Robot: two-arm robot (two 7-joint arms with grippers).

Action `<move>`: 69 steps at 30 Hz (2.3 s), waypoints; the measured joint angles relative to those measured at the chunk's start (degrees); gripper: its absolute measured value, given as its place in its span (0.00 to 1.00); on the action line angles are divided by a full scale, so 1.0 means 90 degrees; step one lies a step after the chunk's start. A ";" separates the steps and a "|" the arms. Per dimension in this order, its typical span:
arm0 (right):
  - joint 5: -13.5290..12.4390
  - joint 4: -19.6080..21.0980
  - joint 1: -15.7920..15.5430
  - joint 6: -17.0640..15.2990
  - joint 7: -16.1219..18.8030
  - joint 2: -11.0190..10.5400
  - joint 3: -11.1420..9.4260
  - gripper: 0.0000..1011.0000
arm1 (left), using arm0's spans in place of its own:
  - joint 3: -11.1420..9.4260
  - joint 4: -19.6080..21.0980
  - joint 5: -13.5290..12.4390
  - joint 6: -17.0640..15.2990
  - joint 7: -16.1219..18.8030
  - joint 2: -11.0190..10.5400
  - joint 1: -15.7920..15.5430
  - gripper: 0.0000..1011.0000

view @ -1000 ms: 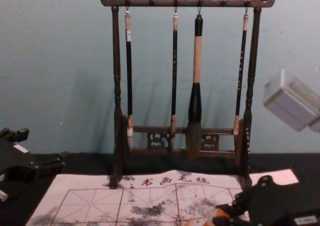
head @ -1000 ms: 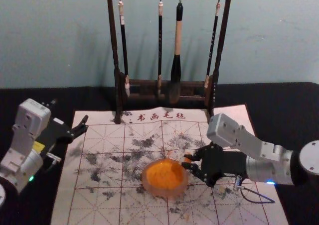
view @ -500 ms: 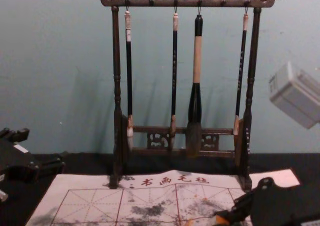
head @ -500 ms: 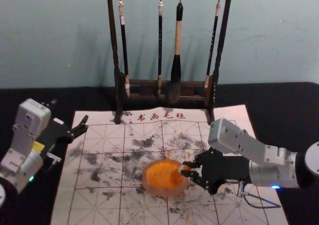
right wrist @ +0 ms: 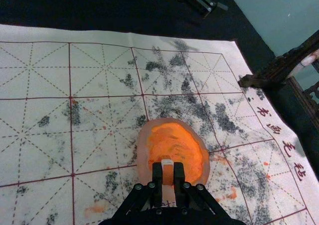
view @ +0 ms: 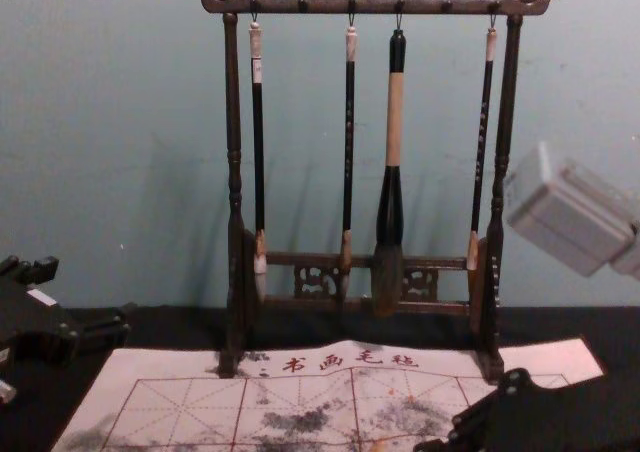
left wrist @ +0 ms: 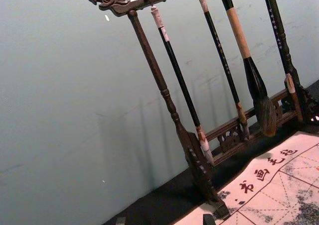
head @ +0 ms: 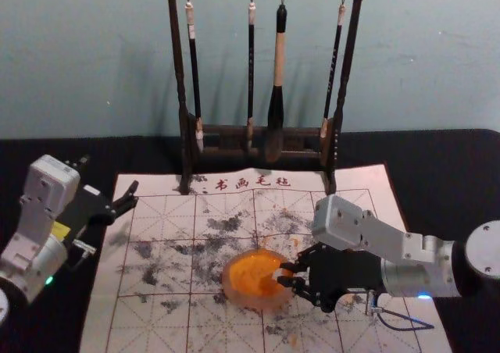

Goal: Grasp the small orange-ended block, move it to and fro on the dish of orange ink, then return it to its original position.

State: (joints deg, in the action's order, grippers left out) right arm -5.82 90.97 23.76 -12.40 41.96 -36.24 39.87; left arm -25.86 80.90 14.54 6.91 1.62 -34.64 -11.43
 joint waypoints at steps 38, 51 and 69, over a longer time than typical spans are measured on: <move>0.0254 0.0033 0.0083 -0.0319 -0.0078 -0.0036 -0.0079 0.11 | 0.0000 0.0000 0.0000 0.0000 0.0000 0.0000 0.0000 0.99; 0.0263 0.0069 0.0094 -0.0363 -0.0034 0.0040 -0.0006 0.11 | 0.0000 0.0000 0.0000 0.0000 0.0000 0.0000 0.0000 0.99; 0.0305 -0.0087 0.0177 -0.0403 -0.0149 0.0157 -0.0043 0.11 | 0.0000 0.0000 0.0000 0.0000 0.0000 0.0000 0.0000 0.99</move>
State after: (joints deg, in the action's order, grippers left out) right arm -3.08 90.19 25.35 -16.03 40.62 -34.83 39.48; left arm -25.86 80.90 14.55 6.91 1.62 -34.65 -11.43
